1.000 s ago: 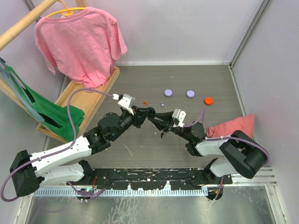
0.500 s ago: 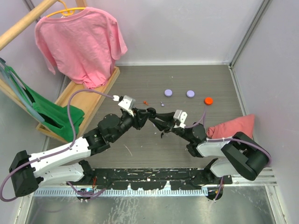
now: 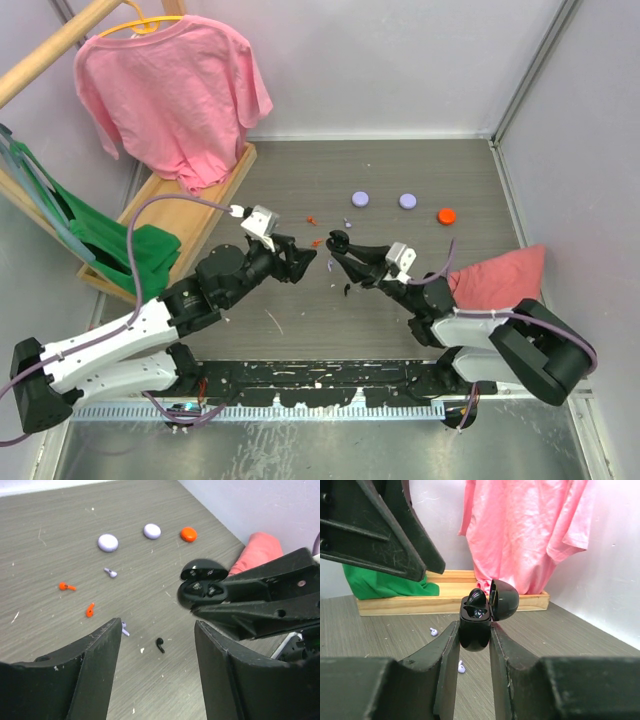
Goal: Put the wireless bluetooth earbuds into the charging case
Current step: Move the earbud to the center of the board.
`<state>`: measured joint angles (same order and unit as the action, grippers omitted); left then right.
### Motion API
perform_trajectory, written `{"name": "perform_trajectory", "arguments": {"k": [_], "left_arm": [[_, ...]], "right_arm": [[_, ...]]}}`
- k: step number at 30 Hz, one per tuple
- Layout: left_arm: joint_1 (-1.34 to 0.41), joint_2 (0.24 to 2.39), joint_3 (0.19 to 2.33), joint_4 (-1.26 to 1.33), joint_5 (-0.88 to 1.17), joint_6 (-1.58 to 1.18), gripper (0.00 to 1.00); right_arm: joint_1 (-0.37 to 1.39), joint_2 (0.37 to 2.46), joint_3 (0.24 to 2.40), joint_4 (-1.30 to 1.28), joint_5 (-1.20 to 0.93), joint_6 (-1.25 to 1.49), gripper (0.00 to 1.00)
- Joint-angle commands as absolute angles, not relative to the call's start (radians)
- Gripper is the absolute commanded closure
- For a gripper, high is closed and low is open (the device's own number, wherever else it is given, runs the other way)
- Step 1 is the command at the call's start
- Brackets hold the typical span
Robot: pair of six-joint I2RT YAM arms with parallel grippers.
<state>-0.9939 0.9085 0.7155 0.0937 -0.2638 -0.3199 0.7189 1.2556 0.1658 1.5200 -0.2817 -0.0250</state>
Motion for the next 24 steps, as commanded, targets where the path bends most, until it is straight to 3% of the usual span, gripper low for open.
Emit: {"name": "perform_trajectory", "arguments": {"k": [1,15,24], "left_arm": [[-0.997,0.897,0.758,-0.007,-0.255,-0.347,0.38],[-0.997,1.294,0.831,0.002,-0.080,-0.404,0.36],[-0.999,1.559,0.968,-0.002,-0.008,-0.400,0.44]], "right_arm": [[0.720,1.154,0.137,1.552,-0.194,-0.057,0.99],[0.721,0.699,0.066,1.005,0.047,-0.047,0.99],[0.720,0.539,0.061,0.859,0.098,-0.046,0.99]]}}
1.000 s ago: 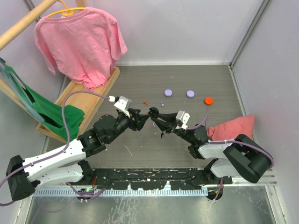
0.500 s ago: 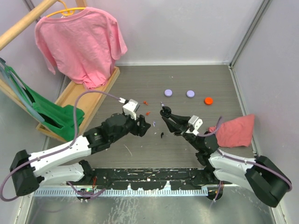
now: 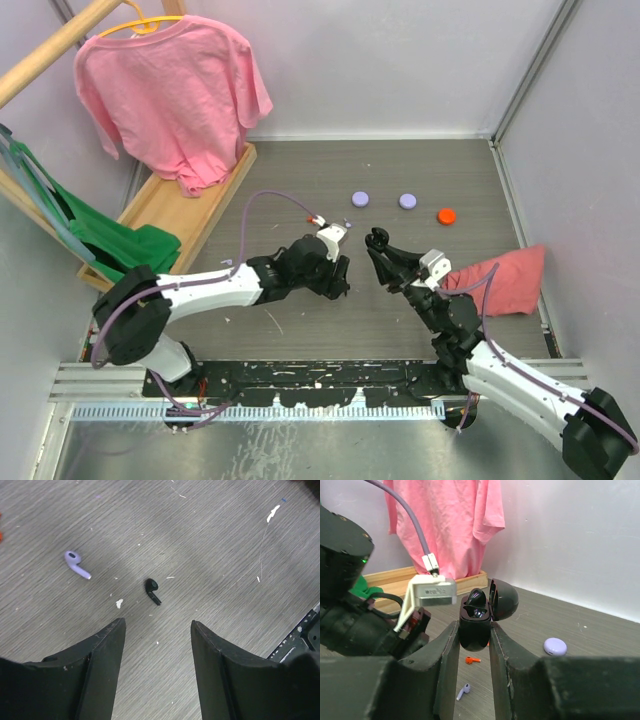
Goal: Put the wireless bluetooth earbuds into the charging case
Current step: Move the earbud to the center of the board.
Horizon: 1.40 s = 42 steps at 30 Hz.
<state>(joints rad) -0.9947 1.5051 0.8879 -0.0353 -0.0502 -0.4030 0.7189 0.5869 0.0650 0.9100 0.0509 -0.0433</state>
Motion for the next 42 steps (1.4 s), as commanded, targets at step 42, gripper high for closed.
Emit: {"name": "perform_trajectory", "arguments": {"k": [42], "left_arm": [[-1.018,1.789,1.047,-0.252,-0.192,-0.312,0.82]], "right_arm": [[0.721,0.564,0.031,0.926,0.120,-0.037,0.99]]}}
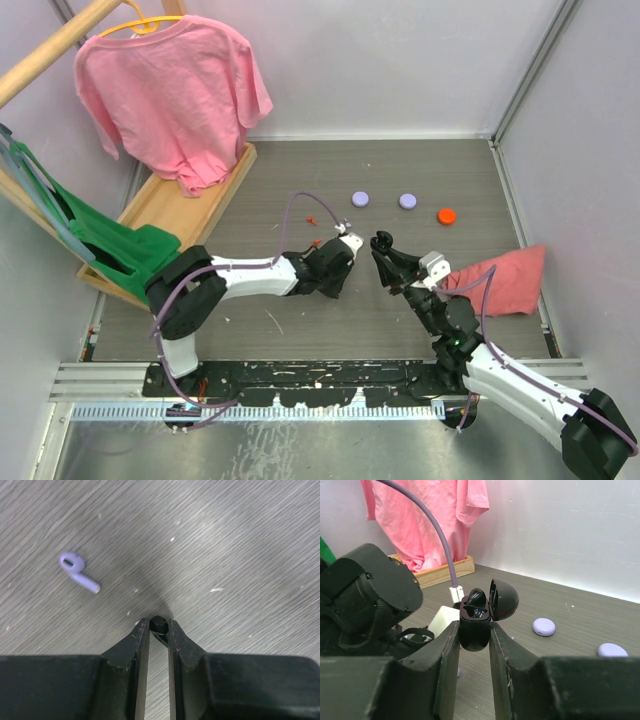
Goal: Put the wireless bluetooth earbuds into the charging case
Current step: Move the earbud to the center of the board.
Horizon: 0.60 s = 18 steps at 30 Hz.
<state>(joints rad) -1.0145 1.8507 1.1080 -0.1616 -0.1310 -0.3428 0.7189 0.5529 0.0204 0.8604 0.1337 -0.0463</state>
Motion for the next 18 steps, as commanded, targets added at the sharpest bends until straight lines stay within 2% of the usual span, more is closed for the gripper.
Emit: {"name": "perform_trajectory", "arguments": {"k": [1,9,15,18], "left_arm": [[-1.019,1.774,1.035,-0.267,-0.207,-0.306,0.83],[-1.018,1.657,0.970,-0.438,-0.330,-0.265,0.87],[-1.013,1.656,0.995,-0.561,-0.390,-0.250,0.87],[-1.004,1.665,1.014,-0.582,-0.386,-0.242,0.82]], "right_arm": [[0.721,0.567,0.033,0.926,0.118,-0.034,0.99],[0.721,0.600,0.041,0.944,0.102,-0.022,0.99],[0.721,0.632,0.044,0.964,0.088,-0.008,0.99],[0.721,0.635,0.046,0.964,0.084,-0.006,0.99]]}}
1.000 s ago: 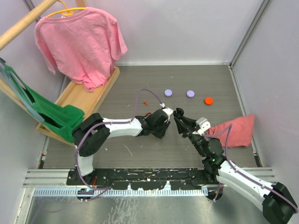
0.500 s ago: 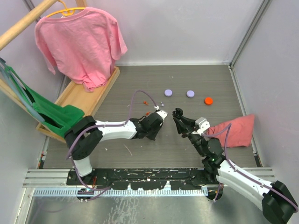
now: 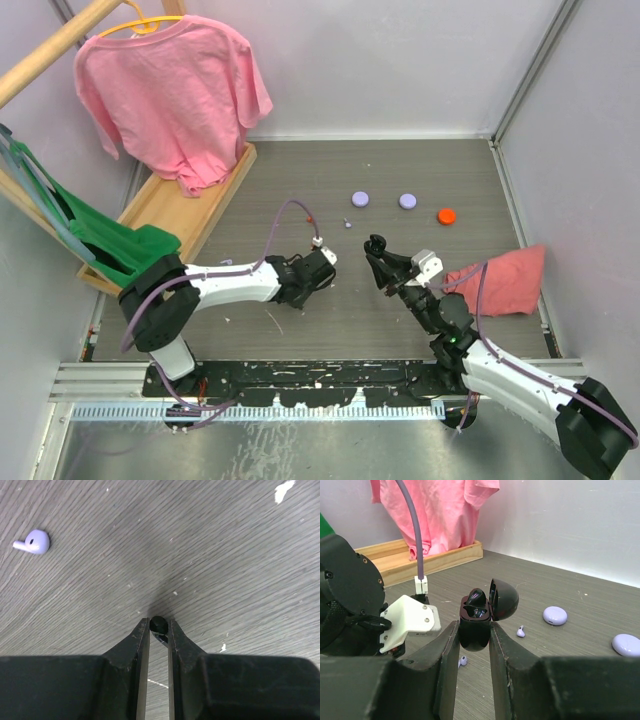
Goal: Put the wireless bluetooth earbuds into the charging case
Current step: Move the earbud to the center of the board, then pick up the earbud from the center of the board.
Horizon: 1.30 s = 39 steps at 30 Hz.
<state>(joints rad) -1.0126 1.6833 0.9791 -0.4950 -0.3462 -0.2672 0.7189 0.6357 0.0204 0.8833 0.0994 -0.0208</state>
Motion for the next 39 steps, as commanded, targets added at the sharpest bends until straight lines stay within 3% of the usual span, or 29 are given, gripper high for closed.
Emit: {"name": "perform_trajectory", "arguments": {"k": [1,7,15,24,39], "left_arm": [[-1.003,1.661,1.018,-0.583,-0.384,-0.243,0.76],[-0.982,1.575,1.011,-0.572,-0.344,-0.310,0.54],[-0.864,1.515,0.968,-0.546,-0.220,-0.497,0.49],[-0.820,1.539,0.923,-0.467,-0.143,-0.610,0.50],[-0.819,1.640,0.930,-0.470,-0.104,-0.607,0.74]], "right_arm": [[0.720,0.633,0.046,0.962,0.084,-0.006,0.99],[0.721,0.612,0.047,0.942,0.085,-0.008,0.99],[0.721,0.606,0.058,0.921,0.077,-0.005,0.99],[0.721,0.588,0.057,0.898,0.075,-0.005,0.99],[0.721,0.578,0.055,0.890,0.068,-0.005,0.99]]}}
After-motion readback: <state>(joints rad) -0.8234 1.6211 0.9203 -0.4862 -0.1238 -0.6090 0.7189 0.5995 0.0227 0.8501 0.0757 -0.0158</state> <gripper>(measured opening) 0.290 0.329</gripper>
